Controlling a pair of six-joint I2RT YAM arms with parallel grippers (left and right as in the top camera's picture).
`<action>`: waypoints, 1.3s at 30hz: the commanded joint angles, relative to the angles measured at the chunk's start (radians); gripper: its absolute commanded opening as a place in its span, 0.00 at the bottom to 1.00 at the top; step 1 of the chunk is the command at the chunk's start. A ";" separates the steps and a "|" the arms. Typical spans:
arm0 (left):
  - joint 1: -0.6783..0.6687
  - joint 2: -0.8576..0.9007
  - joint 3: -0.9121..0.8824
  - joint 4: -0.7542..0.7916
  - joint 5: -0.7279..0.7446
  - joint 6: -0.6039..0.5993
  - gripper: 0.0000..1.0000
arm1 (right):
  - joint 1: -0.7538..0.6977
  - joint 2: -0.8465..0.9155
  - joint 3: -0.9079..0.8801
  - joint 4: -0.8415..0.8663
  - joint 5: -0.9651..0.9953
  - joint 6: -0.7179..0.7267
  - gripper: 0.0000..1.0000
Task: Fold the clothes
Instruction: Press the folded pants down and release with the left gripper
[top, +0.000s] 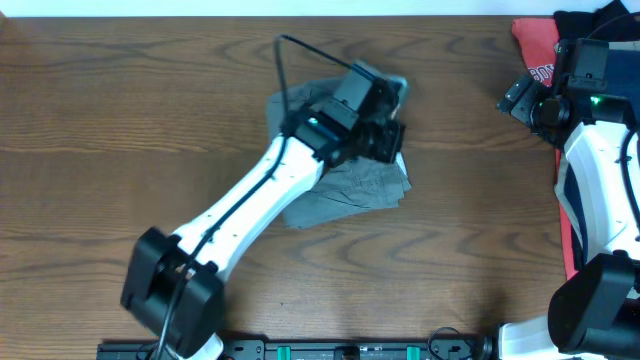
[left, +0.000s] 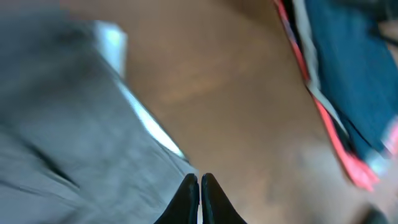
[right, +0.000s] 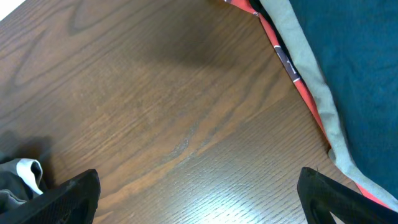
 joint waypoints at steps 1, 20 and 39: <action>0.005 0.037 0.002 0.040 -0.230 -0.002 0.06 | 0.001 -0.013 0.015 -0.001 0.002 -0.007 0.99; 0.066 0.342 0.002 0.439 -0.299 -0.021 0.11 | 0.001 -0.013 0.015 0.000 0.002 -0.007 0.99; 0.066 0.435 0.013 0.492 -0.237 -0.058 0.12 | 0.001 -0.013 0.015 0.000 0.002 -0.007 0.99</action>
